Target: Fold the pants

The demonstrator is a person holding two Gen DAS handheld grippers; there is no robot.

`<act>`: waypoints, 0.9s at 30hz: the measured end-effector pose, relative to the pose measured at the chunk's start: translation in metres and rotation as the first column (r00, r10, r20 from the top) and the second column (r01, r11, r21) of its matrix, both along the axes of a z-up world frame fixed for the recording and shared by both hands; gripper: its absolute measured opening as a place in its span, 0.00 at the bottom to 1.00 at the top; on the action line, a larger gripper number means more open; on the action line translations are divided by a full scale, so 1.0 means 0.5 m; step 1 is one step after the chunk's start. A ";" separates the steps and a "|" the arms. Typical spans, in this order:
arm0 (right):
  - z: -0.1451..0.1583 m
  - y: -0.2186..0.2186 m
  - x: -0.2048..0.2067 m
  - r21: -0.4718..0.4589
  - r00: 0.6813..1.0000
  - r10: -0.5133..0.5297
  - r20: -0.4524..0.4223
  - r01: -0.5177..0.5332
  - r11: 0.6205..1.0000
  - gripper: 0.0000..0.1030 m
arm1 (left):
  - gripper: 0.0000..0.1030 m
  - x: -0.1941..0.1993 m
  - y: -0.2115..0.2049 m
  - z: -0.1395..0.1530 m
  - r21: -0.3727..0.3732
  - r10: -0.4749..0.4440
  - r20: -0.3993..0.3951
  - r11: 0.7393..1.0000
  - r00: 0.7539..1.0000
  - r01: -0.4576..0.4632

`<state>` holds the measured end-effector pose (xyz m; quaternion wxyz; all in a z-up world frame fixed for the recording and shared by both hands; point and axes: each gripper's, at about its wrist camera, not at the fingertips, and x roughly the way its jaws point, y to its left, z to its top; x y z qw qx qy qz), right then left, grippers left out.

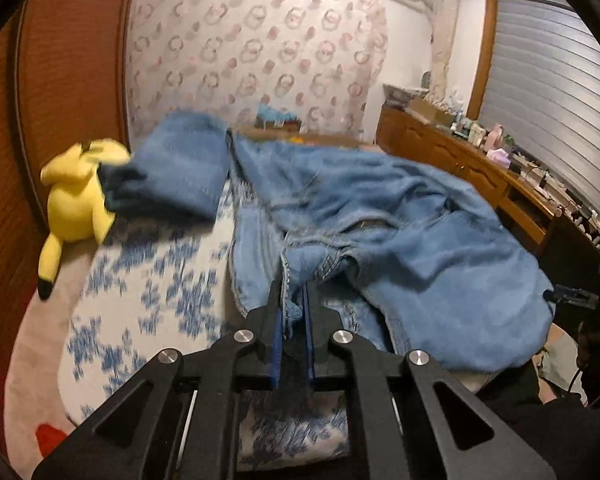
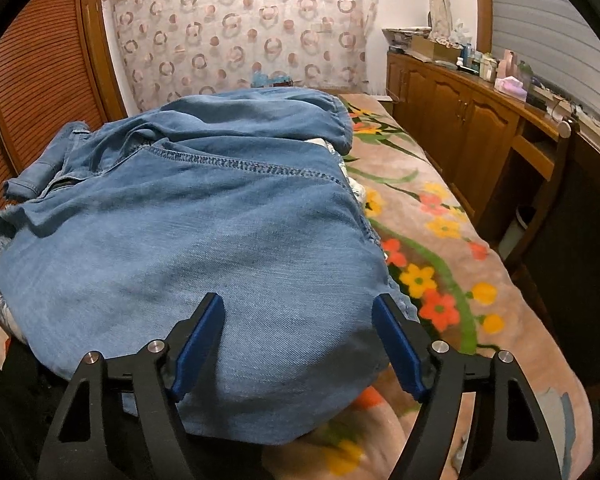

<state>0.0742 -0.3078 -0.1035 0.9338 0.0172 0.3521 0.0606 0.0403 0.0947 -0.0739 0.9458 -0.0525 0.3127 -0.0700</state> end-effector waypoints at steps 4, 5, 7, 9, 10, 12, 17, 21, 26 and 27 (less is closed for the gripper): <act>0.003 -0.002 0.000 0.008 1.000 -0.003 0.005 0.003 1.000 0.76 | 0.09 0.032 -0.015 0.045 0.035 -0.024 0.048 0.999 0.999 0.022; 0.005 -0.002 -0.001 0.012 1.000 -0.002 0.008 0.001 1.000 0.76 | 0.09 0.046 -0.018 0.054 0.043 -0.028 0.058 0.999 0.998 0.026; 0.012 0.000 -0.001 0.017 1.000 0.003 0.019 -0.004 1.000 0.76 | 0.09 0.076 -0.023 0.070 0.051 -0.036 0.072 0.998 0.997 0.032; 0.021 0.006 0.000 0.026 0.999 0.012 0.036 -0.013 1.000 0.76 | 0.09 0.098 -0.030 0.082 0.059 -0.045 0.084 0.997 0.995 0.040; 0.026 0.011 0.001 0.033 0.999 0.018 0.044 -0.019 0.999 0.76 | 0.09 0.112 -0.037 0.089 0.069 -0.050 0.090 0.997 0.995 0.044; 0.033 0.020 0.004 0.040 0.998 0.029 0.059 -0.031 0.999 0.76 | 0.09 0.138 -0.048 0.101 0.087 -0.060 0.099 0.995 0.993 0.051; 0.047 0.047 0.015 0.050 0.992 0.077 0.098 -0.082 0.995 0.76 | 0.09 0.216 -0.067 0.126 0.125 -0.071 0.107 0.990 0.992 0.057; 0.055 0.062 0.017 0.039 0.986 0.118 0.121 -0.124 0.992 0.76 | 0.09 0.292 -0.074 0.121 0.148 -0.069 0.078 0.987 0.995 0.057; 0.045 0.058 0.016 0.033 0.980 0.150 0.127 -0.156 0.987 0.76 | 0.09 0.372 -0.084 0.073 0.169 -0.042 0.014 0.985 0.999 0.039; 0.042 0.057 0.017 0.036 0.981 0.153 0.123 -0.159 0.987 0.76 | 0.09 0.385 -0.082 0.055 0.168 -0.034 -0.006 0.985 0.999 0.035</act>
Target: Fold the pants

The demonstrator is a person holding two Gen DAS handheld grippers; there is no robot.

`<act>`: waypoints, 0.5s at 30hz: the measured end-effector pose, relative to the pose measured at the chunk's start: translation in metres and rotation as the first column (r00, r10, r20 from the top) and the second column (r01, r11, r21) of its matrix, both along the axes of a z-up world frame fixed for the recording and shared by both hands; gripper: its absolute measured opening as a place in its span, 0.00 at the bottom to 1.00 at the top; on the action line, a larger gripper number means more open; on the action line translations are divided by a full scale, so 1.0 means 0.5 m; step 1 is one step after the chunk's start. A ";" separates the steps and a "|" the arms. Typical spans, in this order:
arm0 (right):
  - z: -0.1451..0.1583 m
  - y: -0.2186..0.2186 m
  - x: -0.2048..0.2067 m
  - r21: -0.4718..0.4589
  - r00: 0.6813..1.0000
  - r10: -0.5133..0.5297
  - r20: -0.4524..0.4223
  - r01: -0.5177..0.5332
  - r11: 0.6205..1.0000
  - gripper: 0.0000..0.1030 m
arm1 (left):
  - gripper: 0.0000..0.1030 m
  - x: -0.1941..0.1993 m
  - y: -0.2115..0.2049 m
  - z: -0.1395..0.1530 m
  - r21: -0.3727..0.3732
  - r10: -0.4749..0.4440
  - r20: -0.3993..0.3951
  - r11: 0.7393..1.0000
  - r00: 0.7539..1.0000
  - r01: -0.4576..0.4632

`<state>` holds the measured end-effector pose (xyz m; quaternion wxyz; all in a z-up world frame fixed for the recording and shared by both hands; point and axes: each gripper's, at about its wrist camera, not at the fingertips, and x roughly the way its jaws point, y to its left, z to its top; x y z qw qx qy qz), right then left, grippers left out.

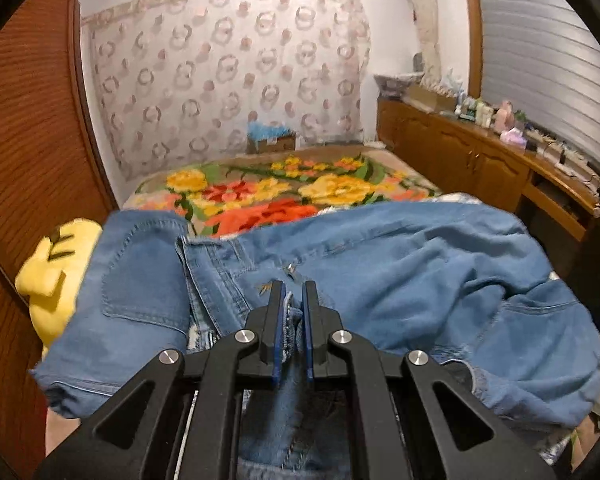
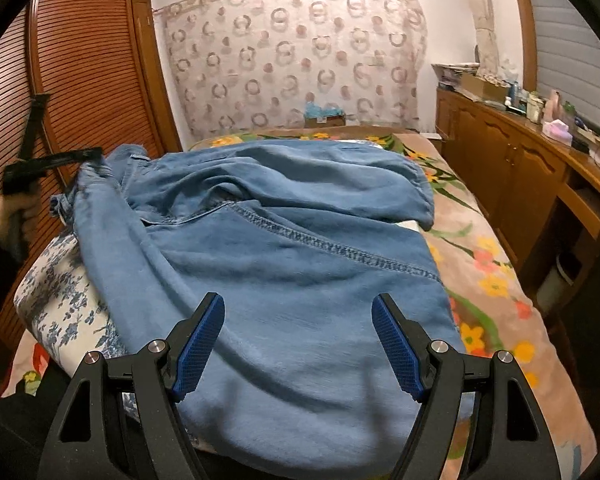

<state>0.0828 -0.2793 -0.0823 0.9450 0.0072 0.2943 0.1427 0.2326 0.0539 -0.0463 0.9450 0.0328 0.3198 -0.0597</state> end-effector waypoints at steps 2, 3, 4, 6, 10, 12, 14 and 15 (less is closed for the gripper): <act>-0.012 -0.007 -0.002 0.009 1.000 0.014 -0.014 -0.014 1.000 0.76 | 0.09 0.010 -0.002 -0.023 0.004 0.012 -0.026 1.000 1.000 -0.012; -0.019 -0.009 -0.003 0.013 1.000 0.020 -0.022 -0.020 1.000 0.75 | 0.09 0.011 0.000 -0.037 0.008 0.018 -0.040 1.000 0.999 -0.018; -0.026 -0.013 -0.006 0.018 0.999 0.031 -0.031 -0.030 0.999 0.73 | 0.09 0.011 -0.001 -0.044 0.009 0.021 -0.045 1.000 0.999 -0.021; -0.039 -0.018 -0.012 0.029 0.998 0.047 -0.050 -0.046 0.999 0.72 | 0.09 0.006 -0.001 -0.054 0.011 0.025 -0.055 1.000 0.998 -0.024; -0.062 -0.024 -0.024 0.043 0.993 0.077 -0.087 -0.073 0.996 0.68 | 0.09 -0.008 0.006 -0.055 0.002 0.026 -0.058 1.000 0.998 -0.025; -0.064 -0.025 -0.025 0.052 0.991 0.091 -0.096 -0.086 0.995 0.66 | 0.09 -0.010 0.007 -0.055 -0.001 0.024 -0.057 1.000 0.998 -0.024; -0.060 -0.022 -0.029 0.057 0.989 0.108 -0.098 -0.103 0.993 0.63 | 0.09 -0.014 0.010 -0.055 -0.002 0.023 -0.055 1.000 0.998 -0.023; -0.054 -0.020 -0.036 0.059 0.988 0.117 -0.097 -0.111 0.992 0.63 | 0.09 -0.013 0.007 -0.055 -0.002 0.022 -0.056 1.000 0.998 -0.022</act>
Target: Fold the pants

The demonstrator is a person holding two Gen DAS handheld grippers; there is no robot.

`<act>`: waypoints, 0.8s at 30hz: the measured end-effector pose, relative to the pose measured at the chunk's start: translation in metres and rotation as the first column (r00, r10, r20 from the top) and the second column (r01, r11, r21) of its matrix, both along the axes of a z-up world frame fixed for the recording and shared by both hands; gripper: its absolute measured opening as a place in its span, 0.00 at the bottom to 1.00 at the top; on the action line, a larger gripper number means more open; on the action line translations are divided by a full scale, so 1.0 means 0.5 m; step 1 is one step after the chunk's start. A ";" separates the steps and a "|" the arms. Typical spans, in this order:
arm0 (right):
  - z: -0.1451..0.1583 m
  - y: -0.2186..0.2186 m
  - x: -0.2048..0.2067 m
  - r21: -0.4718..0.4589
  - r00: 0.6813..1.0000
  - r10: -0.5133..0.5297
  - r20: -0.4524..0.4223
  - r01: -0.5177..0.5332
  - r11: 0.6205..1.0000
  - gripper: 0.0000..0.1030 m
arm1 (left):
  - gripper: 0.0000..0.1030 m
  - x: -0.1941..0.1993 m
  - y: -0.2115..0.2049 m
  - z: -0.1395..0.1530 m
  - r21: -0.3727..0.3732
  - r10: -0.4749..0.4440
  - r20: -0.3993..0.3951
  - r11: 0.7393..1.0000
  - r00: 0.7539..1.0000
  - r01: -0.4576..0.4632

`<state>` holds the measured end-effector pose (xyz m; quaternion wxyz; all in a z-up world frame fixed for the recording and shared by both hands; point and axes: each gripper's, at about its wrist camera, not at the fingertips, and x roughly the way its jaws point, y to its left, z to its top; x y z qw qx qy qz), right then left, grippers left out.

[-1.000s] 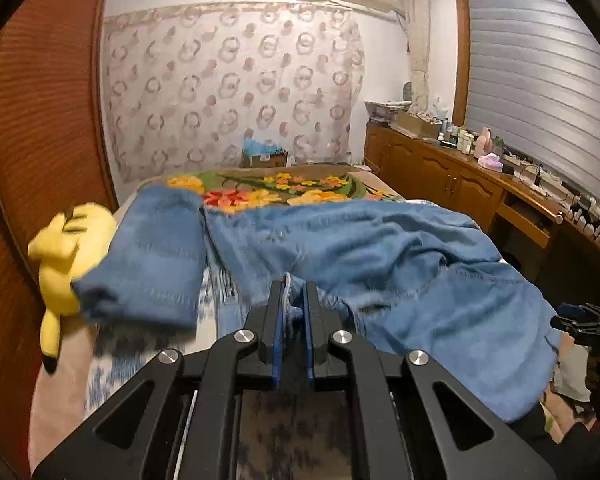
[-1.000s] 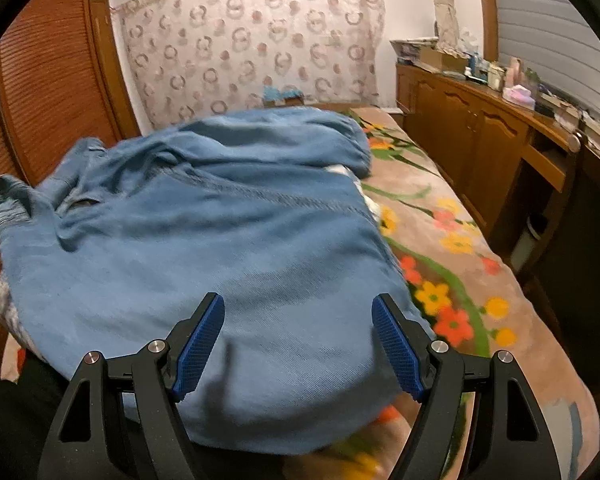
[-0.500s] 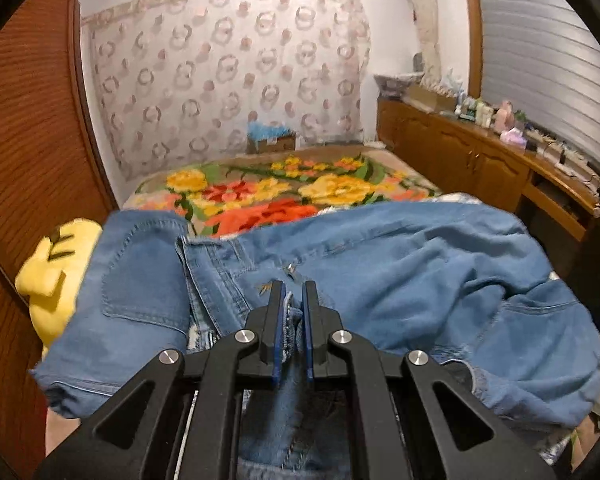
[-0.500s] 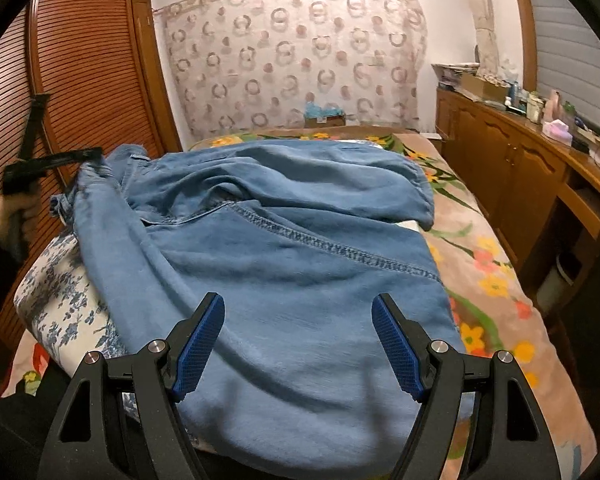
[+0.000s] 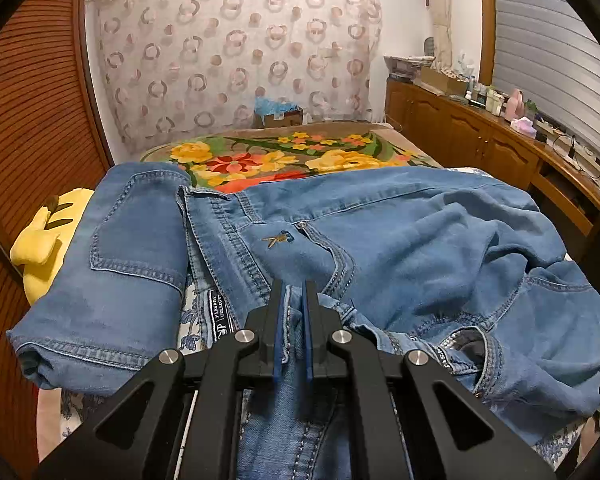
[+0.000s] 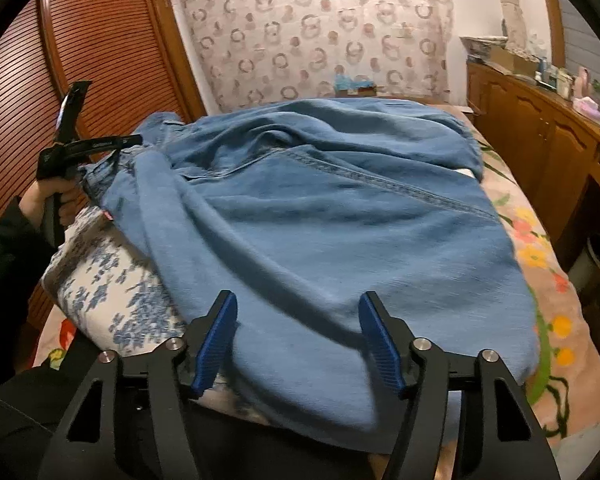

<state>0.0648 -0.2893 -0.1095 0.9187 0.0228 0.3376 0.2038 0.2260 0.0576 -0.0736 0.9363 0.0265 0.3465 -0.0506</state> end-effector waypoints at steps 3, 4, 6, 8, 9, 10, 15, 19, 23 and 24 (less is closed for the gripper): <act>0.014 0.009 -0.002 -0.002 0.999 0.034 0.005 -0.034 0.999 0.62 | 0.09 -0.003 0.002 -0.001 0.003 0.001 -0.002 1.000 1.000 -0.001; 0.017 0.009 -0.002 -0.003 0.999 0.043 0.003 -0.043 0.999 0.61 | 0.09 -0.004 0.002 0.000 0.004 0.001 -0.003 1.000 1.000 -0.001; 0.020 0.009 0.005 -0.012 0.998 0.062 0.001 -0.062 0.998 0.61 | 0.09 -0.008 0.004 0.000 0.002 0.001 -0.004 1.000 1.000 -0.001; 0.019 0.016 0.005 -0.018 0.997 0.082 -0.001 -0.082 0.996 0.60 | 0.09 -0.005 0.004 0.002 0.001 0.000 -0.004 1.000 1.000 0.000; 0.022 0.025 0.008 -0.020 0.996 0.092 -0.002 -0.092 0.996 0.60 | 0.09 -0.006 0.004 0.002 0.001 0.000 -0.004 1.000 1.000 0.000; 0.022 0.030 0.010 -0.025 0.995 0.104 -0.003 -0.104 0.994 0.59 | 0.09 -0.007 0.004 0.002 0.002 0.000 -0.003 1.000 1.000 0.000; 0.011 0.046 0.029 -0.060 0.991 0.129 -0.022 -0.130 0.990 0.51 | 0.09 -0.014 0.005 0.003 -0.006 0.003 0.005 1.000 1.000 -0.003; -0.002 0.017 0.038 -0.072 0.993 0.109 -0.047 -0.113 0.991 0.34 | 0.09 -0.029 0.006 0.009 -0.005 0.012 0.021 1.000 1.000 -0.012; 0.007 -0.004 0.041 -0.083 0.995 0.097 -0.037 -0.099 0.992 0.13 | 0.09 -0.046 0.012 0.024 -0.027 0.006 0.039 1.000 0.999 -0.005; 0.013 -0.009 0.042 -0.084 0.995 0.095 -0.027 -0.097 0.992 0.10 | 0.09 -0.049 0.014 0.029 -0.035 0.002 0.044 0.999 0.999 0.000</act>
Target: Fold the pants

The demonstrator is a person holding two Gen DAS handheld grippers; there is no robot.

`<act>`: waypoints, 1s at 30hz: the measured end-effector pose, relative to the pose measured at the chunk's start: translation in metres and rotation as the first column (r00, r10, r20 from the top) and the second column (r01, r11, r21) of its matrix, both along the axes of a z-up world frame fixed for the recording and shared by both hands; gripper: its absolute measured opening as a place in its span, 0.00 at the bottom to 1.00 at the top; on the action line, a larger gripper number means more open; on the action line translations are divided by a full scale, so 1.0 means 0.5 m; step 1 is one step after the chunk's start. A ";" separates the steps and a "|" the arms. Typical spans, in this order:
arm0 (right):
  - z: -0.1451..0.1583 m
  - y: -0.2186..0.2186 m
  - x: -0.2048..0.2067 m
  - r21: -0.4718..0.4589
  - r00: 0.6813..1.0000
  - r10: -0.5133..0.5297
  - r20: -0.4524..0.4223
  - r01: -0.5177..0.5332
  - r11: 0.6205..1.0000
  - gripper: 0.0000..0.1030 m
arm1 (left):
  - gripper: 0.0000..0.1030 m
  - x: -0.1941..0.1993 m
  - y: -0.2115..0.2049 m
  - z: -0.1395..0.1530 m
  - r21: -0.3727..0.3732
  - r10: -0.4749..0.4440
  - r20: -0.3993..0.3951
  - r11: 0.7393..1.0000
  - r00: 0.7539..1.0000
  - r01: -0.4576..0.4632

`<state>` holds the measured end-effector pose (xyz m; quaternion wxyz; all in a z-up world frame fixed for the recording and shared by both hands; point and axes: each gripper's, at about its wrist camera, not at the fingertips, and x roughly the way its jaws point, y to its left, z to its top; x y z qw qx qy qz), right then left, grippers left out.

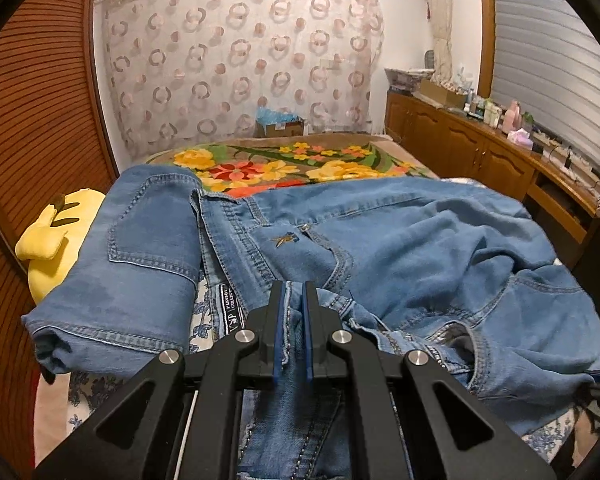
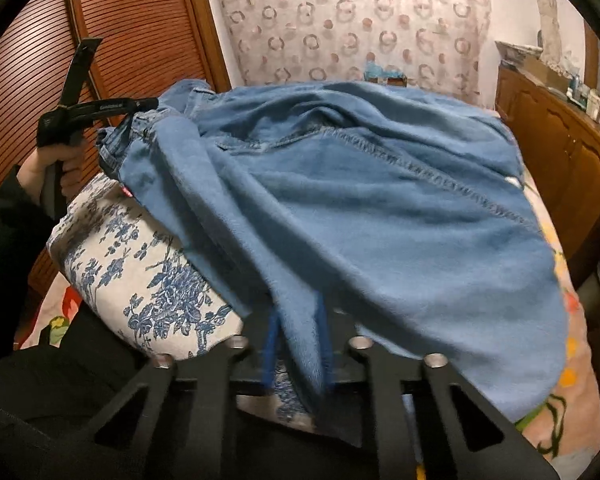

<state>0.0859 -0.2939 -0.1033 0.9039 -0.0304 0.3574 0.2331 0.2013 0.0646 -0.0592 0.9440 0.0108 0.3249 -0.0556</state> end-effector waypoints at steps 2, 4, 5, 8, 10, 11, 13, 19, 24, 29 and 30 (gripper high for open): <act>0.019 -0.009 -0.004 -0.001 0.999 0.000 0.033 0.000 1.000 0.03 | 0.09 -0.004 0.006 0.011 -0.010 -0.006 0.009 1.000 1.000 0.006; 0.047 -0.007 -0.001 -0.030 0.996 -0.002 0.085 0.005 1.000 0.03 | 0.09 -0.004 0.006 0.021 -0.014 -0.010 0.016 1.000 1.000 0.010; 0.062 -0.006 0.006 -0.033 0.994 -0.009 0.106 0.013 0.999 0.03 | 0.09 -0.005 0.005 0.026 -0.018 -0.013 0.020 1.000 1.000 0.013; 0.111 -0.022 0.037 -0.033 0.985 -0.029 0.169 0.035 0.999 0.03 | 0.09 -0.009 0.004 0.041 -0.031 -0.028 0.037 0.999 0.999 0.029; 0.140 -0.022 0.061 -0.045 0.977 -0.037 0.208 0.047 0.998 0.03 | 0.09 -0.007 0.011 0.045 -0.040 -0.034 0.045 0.999 0.998 0.035; 0.151 -0.020 0.073 -0.052 0.973 -0.040 0.225 0.053 0.997 0.03 | 0.09 -0.005 0.015 0.046 -0.047 -0.034 0.047 0.998 0.998 0.036; 0.168 -0.017 0.099 -0.065 0.968 -0.045 0.247 0.062 0.996 0.03 | 0.09 0.003 0.025 0.049 -0.065 -0.033 0.048 0.997 0.998 0.036; 0.179 0.032 0.186 -0.133 0.965 -0.021 0.263 0.058 0.989 0.03 | 0.09 0.044 0.041 0.063 -0.083 -0.028 0.046 0.996 0.999 0.032; 0.214 0.063 0.232 -0.154 0.954 0.018 0.298 0.030 0.988 0.03 | 0.07 0.080 0.057 0.085 -0.087 -0.007 0.066 0.996 0.998 0.013; 0.184 0.092 0.300 -0.226 0.953 0.066 0.295 0.003 0.974 0.03 | 0.07 0.120 0.073 0.077 -0.083 -0.004 0.041 0.997 0.999 0.008; 0.167 0.092 0.317 -0.237 0.958 0.068 0.278 -0.001 0.972 0.03 | 0.07 0.124 0.076 0.071 -0.085 -0.002 0.030 0.996 1.000 0.005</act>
